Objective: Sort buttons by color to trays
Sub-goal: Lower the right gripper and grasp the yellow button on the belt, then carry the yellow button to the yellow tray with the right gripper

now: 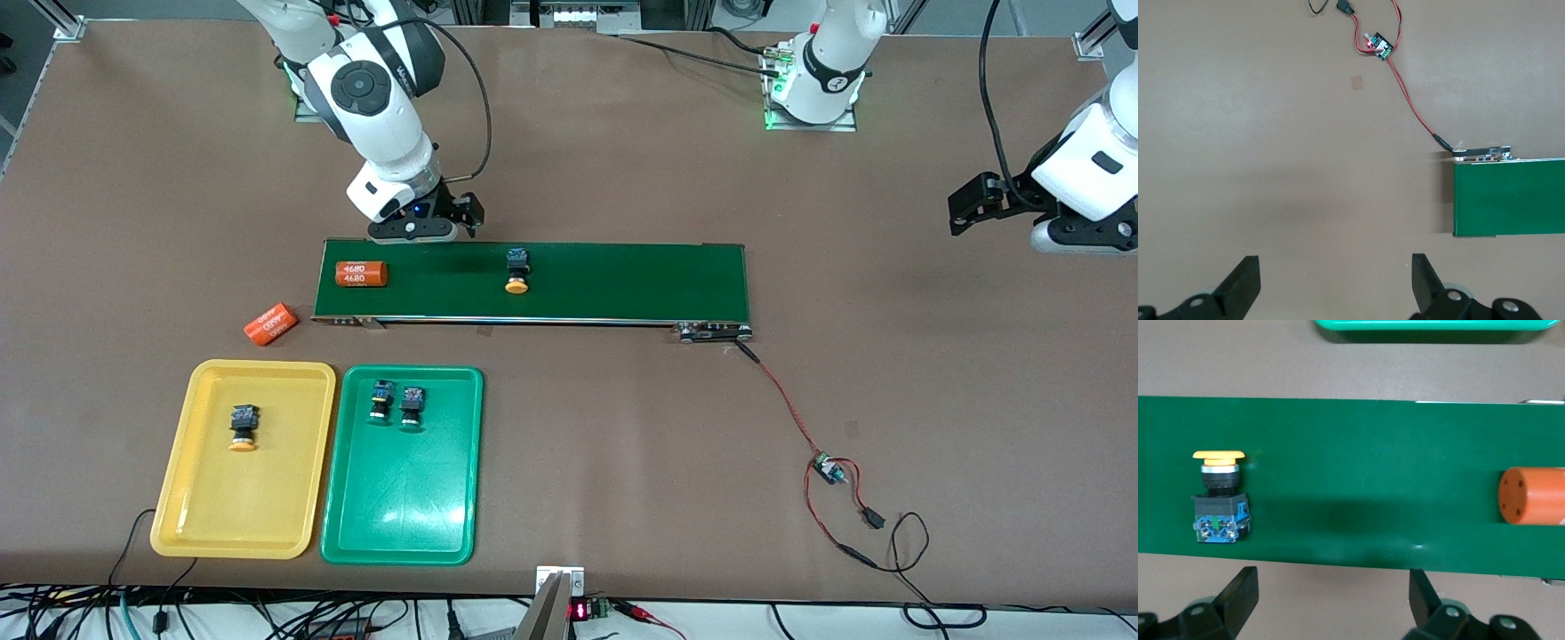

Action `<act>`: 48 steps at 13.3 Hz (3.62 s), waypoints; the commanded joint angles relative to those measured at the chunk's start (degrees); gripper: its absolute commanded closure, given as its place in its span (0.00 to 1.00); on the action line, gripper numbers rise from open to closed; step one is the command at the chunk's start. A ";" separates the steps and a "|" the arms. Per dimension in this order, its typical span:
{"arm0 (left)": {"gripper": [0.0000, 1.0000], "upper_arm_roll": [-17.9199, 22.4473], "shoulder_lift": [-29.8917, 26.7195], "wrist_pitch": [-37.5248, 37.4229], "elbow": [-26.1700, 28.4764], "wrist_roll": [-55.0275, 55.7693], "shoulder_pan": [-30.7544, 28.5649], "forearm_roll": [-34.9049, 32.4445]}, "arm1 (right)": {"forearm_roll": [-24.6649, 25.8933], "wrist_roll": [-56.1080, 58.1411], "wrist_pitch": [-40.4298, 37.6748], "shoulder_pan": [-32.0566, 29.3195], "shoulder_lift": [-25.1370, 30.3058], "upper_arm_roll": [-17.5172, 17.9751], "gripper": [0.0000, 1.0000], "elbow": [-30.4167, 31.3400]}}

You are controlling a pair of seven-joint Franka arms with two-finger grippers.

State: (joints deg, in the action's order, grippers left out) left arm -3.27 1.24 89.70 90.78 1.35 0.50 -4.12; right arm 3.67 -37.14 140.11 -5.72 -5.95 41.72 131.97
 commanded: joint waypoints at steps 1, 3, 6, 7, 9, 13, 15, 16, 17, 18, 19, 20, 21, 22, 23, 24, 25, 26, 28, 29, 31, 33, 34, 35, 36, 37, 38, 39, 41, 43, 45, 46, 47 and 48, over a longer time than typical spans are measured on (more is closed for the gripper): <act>0.00 -0.15 0.08 -1.02 -1.05 -1.35 -0.33 0.87 | 2.47 -2.92 0.25 1.05 -2.13 0.29 0.00 -1.54; 0.00 -0.24 0.08 -0.93 -1.05 -1.35 -0.33 0.87 | 5.29 -5.04 0.16 1.24 -3.45 -0.06 0.00 -2.33; 0.00 -0.24 0.08 -0.93 -1.05 -1.35 -0.33 0.87 | 6.00 -5.57 0.16 1.32 -4.16 -0.15 0.00 -2.33; 0.00 -0.24 0.08 -0.93 -1.05 -1.35 -0.24 0.87 | 6.00 -5.57 0.07 1.50 -4.16 -0.15 0.00 -2.42; 0.00 -0.24 0.08 -0.93 -1.05 -1.35 -0.33 0.87 | 6.09 -6.97 0.07 1.94 -4.33 -0.15 0.00 -2.94; 0.00 -0.24 0.08 -0.93 -1.05 -1.35 -0.24 0.87 | 8.29 -7.51 -0.02 2.46 -5.21 -0.94 0.00 -3.21; 0.00 -0.24 0.08 -0.93 -1.05 -1.35 -0.24 0.78 | 8.37 -7.68 0.07 2.47 -5.56 -1.55 0.00 -3.39; 0.00 -0.24 0.08 -0.93 -1.14 -1.35 -0.24 0.78 | 8.46 -7.68 0.07 2.55 -6.00 -1.91 0.00 -3.74; 0.00 -0.33 0.08 -0.93 -1.22 -1.27 -0.24 0.78 | 9.07 -7.77 0.16 2.55 -6.44 -2.00 0.00 -3.83; 0.00 -0.24 0.34 -0.93 -1.92 -1.27 -0.24 0.87 | 9.86 -8.73 0.16 2.64 -6.96 -2.35 0.00 -4.09; 0.00 -0.24 0.34 -1.02 -2.01 -1.27 -0.24 0.87 | 11.00 -9.61 0.16 3.60 -7.40 -3.22 0.00 -4.35; 0.00 -0.24 0.34 -1.11 -2.02 -1.18 -0.24 0.87 | 12.32 -10.49 0.16 4.83 -8.11 -4.53 0.00 -4.62; 0.00 -0.24 0.34 -1.19 -2.02 -1.18 -0.24 0.87 | 13.11 -10.93 0.16 5.62 -8.55 -5.42 0.00 -4.88; 0.00 -0.24 0.26 -1.37 -2.02 -1.26 -0.24 0.87 | 13.21 -10.93 0.25 5.89 -8.90 -5.69 0.00 -4.88; 0.00 -0.24 0.26 -1.28 -2.02 -1.35 -0.33 0.87 | 13.21 -11.02 0.25 5.89 -8.90 -5.78 0.00 -4.97; 0.00 -0.24 0.26 -1.28 -2.02 -1.35 -0.24 0.87 | 13.21 -11.02 0.59 5.89 -9.08 -6.04 0.00 -4.97; 0.00 -0.24 0.26 -1.28 -2.10 -1.35 -0.15 0.87 | 13.21 -11.11 1.03 5.89 -9.17 -6.30 0.00 -4.97; 0.00 -0.24 0.26 -1.28 -2.10 -1.27 -0.15 0.78 | 13.21 -11.11 1.12 5.89 -9.69 -6.39 0.00 -4.97; 0.00 -0.24 0.17 -1.37 -2.10 -1.27 -0.15 0.87 | 13.21 -11.11 1.56 5.89 -9.87 -6.74 0.00 -4.97; 0.00 -0.33 0.17 -1.37 -2.10 -1.18 -0.15 0.87 | 13.30 -11.02 1.83 5.89 -9.96 -7.27 0.00 -4.97; 0.00 -0.33 0.08 -1.37 -2.10 -1.27 -0.15 0.87 | 13.30 -11.02 2.70 5.98 -10.57 -7.62 0.00 -4.97; 0.00 -0.33 0.08 -1.37 -2.10 -1.26 -0.15 0.87 | 13.38 -11.02 2.97 5.98 -11.01 -7.80 0.00 -4.97; 0.00 -0.33 0.08 -1.37 -2.10 -1.27 -0.15 0.87 | 14.08 -11.11 2.97 5.98 -11.36 -7.89 0.00 -4.97; 0.00 -0.33 0.17 -1.37 -2.10 -1.27 -0.15 0.87 | 14.52 -11.02 2.97 5.98 -11.45 -7.97 0.00 -4.97; 0.00 -0.33 0.17 -1.37 -2.10 -1.27 -0.15 0.87 | 14.61 -11.02 2.97 6.07 -11.71 -8.41 0.00 -4.97; 0.00 -0.33 0.17 -1.37 -2.02 -1.27 -0.15 0.87 | 14.62 -11.02 2.97 6.07 -11.89 -8.50 0.00 -4.97; 0.00 -0.24 0.17 -1.37 -2.10 -1.27 -0.15 0.87 | 14.79 -11.02 2.97 6.07 -12.33 -8.68 0.00 -4.97; 0.00 -0.33 0.17 -1.37 -2.10 -1.35 -0.15 0.87 | 15.05 -10.93 2.97 6.07 -12.59 -9.11 0.00 -4.97; 0.00 -0.24 0.17 -1.37 -2.02 -1.35 -0.15 0.87 | 15.40 -10.76 2.97 6.16 -12.95 -9.64 0.01 -4.97; 0.00 -0.24 0.26 -1.28 -2.10 -1.35 -0.15 0.78 | 15.67 -10.76 2.97 6.25 -13.38 -9.73 0.10 -4.97; 0.00 -0.33 0.26 -1.11 -2.10 -1.35 -0.15 0.78 | 15.76 -10.23 2.97 6.25 -13.56 -10.35 0.24 -4.97; 0.00 -0.24 0.26 -1.28 -2.10 -1.35 -0.15 0.87 | 15.84 -10.23 2.97 6.25 -13.56 -10.52 0.37 -4.97; 0.00 -0.24 0.26 -1.28 -2.10 -1.35 -0.15 0.87 | 15.76 -10.23 2.97 6.25 -13.56 -10.52 0.49 -4.97; 0.00 -0.24 0.26 -1.28 -2.10 -1.35 -0.15 0.87 | 15.76 -10.23 2.97 6.25 -13.65 -10.61 0.60 -4.97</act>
State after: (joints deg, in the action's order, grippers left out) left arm -3.42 1.23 89.64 90.01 1.09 0.54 -4.12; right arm 18.26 -46.81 142.83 -0.26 -18.96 31.77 127.82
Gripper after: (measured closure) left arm 0.000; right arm 0.322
